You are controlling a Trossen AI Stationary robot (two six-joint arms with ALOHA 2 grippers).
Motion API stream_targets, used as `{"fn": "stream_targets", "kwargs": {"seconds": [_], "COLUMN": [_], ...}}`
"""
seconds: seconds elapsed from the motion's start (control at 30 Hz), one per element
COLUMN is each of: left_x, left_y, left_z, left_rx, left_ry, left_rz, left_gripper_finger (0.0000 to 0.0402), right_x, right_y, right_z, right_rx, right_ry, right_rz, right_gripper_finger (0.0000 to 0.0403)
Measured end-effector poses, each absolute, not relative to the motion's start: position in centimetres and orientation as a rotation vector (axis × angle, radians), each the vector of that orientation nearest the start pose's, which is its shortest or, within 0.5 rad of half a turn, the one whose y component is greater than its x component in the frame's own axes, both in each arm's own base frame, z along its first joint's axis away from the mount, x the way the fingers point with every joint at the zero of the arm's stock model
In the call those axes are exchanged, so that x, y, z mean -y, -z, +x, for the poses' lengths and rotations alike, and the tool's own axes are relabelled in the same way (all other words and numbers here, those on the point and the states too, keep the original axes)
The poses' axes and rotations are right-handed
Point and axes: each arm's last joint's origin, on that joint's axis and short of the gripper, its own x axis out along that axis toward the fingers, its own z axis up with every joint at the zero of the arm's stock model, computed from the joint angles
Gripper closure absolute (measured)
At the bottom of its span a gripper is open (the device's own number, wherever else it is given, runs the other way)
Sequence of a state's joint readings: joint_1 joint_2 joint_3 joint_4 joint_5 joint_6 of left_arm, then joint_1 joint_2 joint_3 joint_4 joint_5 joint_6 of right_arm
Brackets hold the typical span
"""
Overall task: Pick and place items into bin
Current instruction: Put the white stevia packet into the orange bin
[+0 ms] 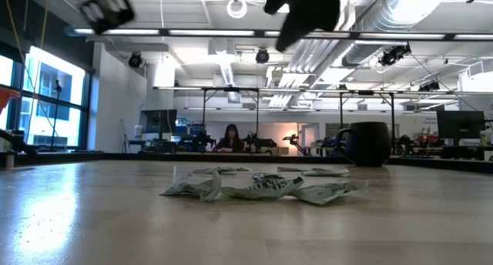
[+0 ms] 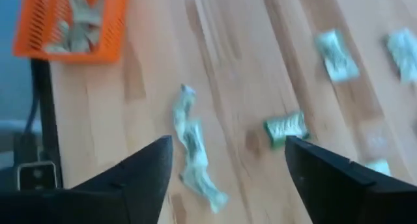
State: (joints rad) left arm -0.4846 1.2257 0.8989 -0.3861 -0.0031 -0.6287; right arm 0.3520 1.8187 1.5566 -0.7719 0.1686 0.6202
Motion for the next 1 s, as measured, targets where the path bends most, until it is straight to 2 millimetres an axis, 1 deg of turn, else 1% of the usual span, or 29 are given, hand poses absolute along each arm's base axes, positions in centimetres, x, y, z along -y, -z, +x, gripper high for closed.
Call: {"fn": "stream_targets", "kwargs": {"seconds": [0.13, 0.2, 0.27, 0.33, 0.4, 0.47, 0.53, 0.6, 0.67, 0.73, 0.87, 1.0], "left_x": [14.7, 16.5, 18.2, 19.8, 21.1, 22.4, 23.5, 24.1, 24.6, 24.6, 24.6, 24.6], "left_y": [-27.1, -27.2, -27.3, -26.7, -25.7, -24.7, -23.2, -21.7, -20.7, -20.3, -20.4, -20.4], "left_z": [19.3, 17.8, 16.4, 15.3, 14.4, 14.1, 14.1, 14.4, 14.6, 14.7, 14.7, 14.9], "left_rx": [-0.892, -0.878, -0.829, -0.797, -0.789, -0.801, -0.832, -0.882, -0.913, -0.886, -0.872, -0.916], "left_ry": [0.220, 0.188, 0.140, 0.077, 0.016, 0.000, -0.028, -0.059, -0.082, -0.111, -0.117, -0.112], "left_rz": [-0.527, -0.594, -0.664, -0.717, -0.754, -0.784, -0.783, -0.771, -0.765, -0.762, -0.779, -0.809], "left_gripper_finger": [0.0367, 0.0367, 0.0367, 0.0367, 0.0367, 0.0366, 0.0359, 0.0354, 0.0354, 0.0355, 0.0347, 0.0309], "right_x": [-13.3, -13.5, -13.5, -13.4, -13.1, -12.7, -12.4, -12.1, -12.0, -12.0, -12.6, -13.2], "right_y": [-27.0, -27.0, -27.0, -27.0, -26.9, -26.9, -26.7, -26.6, -26.5, -26.5, -26.3, -25.5], "right_z": [36.1, 36.0, 36.0, 36.0, 36.1, 36.0, 35.9, 35.8, 35.6, 35.5, 35.2, 35.3], "right_rx": [-1.012, -1.015, -1.022, -1.026, -1.030, -1.050, -1.075, -1.093, -1.107, -1.123, -1.158, -1.194], "right_ry": [0.151, 0.120, 0.093, 0.085, 0.086, 0.095, 0.116, 0.137, 0.150, 0.152, 0.122, 0.083], "right_rz": [0.239, 0.193, 0.165, 0.145, 0.138, 0.133, 0.127, 0.139, 0.145, 0.163, 0.181, 0.129], "right_gripper_finger": [0.0118, 0.0124, 0.0132, 0.0139, 0.0145, 0.0149, 0.0150, 0.0150, 0.0150, 0.0150, 0.0150, 0.0151]}}
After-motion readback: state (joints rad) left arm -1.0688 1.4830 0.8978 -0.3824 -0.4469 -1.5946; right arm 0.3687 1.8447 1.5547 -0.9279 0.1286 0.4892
